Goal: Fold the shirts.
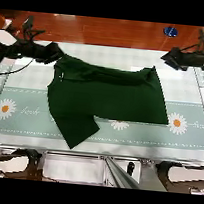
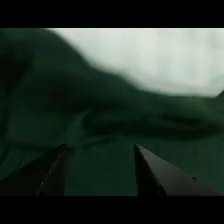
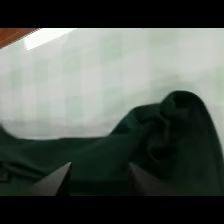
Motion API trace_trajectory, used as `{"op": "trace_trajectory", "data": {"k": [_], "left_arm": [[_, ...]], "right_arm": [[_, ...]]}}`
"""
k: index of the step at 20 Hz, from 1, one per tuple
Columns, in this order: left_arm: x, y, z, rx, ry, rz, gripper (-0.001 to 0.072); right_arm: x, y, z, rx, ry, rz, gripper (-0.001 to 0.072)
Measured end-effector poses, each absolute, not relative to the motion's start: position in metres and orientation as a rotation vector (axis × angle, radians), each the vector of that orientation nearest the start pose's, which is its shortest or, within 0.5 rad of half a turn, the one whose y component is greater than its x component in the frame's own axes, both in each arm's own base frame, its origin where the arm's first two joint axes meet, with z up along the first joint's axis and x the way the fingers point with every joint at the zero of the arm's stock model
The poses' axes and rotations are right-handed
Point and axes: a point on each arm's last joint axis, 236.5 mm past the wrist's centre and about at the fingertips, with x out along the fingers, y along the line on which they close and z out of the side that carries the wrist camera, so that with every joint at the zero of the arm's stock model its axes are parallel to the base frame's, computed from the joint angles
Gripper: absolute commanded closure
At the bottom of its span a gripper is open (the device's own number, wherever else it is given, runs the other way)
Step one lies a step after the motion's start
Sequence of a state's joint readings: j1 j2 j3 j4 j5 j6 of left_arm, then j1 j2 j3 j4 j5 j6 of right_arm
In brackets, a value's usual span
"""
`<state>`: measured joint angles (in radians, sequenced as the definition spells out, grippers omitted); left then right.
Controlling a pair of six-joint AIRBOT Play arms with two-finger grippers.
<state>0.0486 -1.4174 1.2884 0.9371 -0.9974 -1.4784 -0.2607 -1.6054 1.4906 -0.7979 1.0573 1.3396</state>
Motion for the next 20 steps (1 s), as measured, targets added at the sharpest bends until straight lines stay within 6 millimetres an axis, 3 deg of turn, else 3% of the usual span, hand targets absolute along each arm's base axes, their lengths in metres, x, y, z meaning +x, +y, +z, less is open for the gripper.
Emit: {"op": "trace_trajectory", "data": {"k": [2,5,9,11,15,20], "left_arm": [[0.426,-0.076,0.033,-0.551,1.186,-0.275,0.0201],[0.361,-0.062,0.004,-0.574,1.310,-0.248,0.0201],[0.277,-0.052,-0.046,-0.668,1.410,-0.164,0.0201],[0.250,-0.051,-0.062,-0.783,1.411,-0.136,0.0201],[0.228,-0.059,-0.082,-0.974,1.372,-0.107,0.0202],[0.238,-0.061,-0.089,-1.057,1.282,-0.088,0.0212]], "right_arm": [[0.494,-0.028,0.059,0.636,1.001,0.223,0.0295],[0.436,-0.067,0.049,0.654,1.065,0.119,0.0295],[0.349,-0.062,0.008,0.731,1.107,0.005,0.0295],[0.317,-0.048,-0.009,0.776,1.105,-0.021,0.0295],[0.285,-0.023,-0.030,0.856,1.103,-0.025,0.0296],[0.275,-0.011,-0.036,0.889,1.106,-0.014,0.0297]]}}
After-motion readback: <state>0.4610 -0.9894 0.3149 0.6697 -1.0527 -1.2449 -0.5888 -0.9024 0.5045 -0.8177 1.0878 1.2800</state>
